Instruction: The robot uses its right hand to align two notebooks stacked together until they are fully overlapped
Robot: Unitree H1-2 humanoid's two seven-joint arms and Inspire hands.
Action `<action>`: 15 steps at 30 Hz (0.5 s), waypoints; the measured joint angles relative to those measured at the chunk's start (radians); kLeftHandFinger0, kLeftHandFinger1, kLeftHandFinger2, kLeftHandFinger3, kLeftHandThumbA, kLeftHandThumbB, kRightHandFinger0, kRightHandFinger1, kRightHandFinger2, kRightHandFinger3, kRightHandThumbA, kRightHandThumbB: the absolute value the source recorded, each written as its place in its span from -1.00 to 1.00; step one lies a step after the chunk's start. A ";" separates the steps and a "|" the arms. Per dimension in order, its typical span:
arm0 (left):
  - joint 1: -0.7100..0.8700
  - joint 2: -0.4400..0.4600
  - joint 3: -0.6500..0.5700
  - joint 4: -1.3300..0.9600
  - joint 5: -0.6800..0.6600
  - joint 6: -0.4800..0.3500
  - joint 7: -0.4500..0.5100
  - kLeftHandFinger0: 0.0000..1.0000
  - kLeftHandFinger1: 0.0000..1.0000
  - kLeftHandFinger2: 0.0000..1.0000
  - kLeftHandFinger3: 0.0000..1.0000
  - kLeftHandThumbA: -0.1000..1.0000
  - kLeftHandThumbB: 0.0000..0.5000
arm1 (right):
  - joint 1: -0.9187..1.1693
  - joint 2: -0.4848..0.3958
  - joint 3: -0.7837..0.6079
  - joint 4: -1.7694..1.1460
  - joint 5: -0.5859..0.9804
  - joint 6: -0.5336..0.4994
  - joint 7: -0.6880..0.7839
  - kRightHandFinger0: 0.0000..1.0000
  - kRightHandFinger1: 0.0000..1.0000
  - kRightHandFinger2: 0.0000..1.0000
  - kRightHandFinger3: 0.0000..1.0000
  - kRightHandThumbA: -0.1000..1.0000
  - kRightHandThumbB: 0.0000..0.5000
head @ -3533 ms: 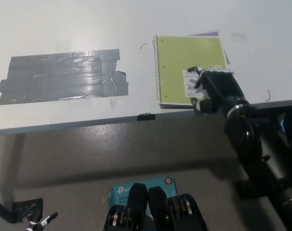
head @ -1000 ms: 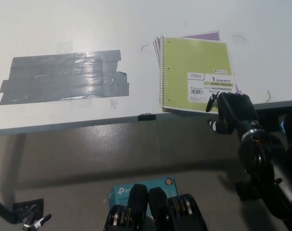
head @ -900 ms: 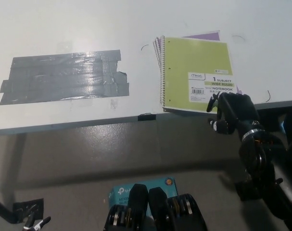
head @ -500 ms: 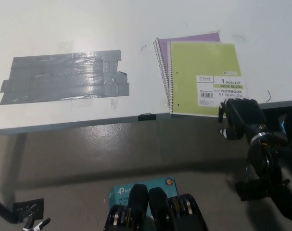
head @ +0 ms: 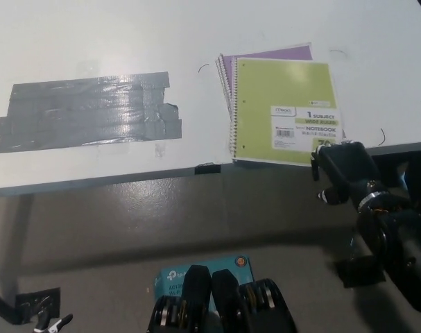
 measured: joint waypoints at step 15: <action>0.000 0.000 0.000 -0.001 0.000 0.001 0.000 -0.44 0.02 0.14 1.00 1.00 1.00 | -0.062 0.003 0.007 0.005 -0.045 -0.036 -0.041 0.68 -0.86 -0.97 -0.23 1.00 -0.18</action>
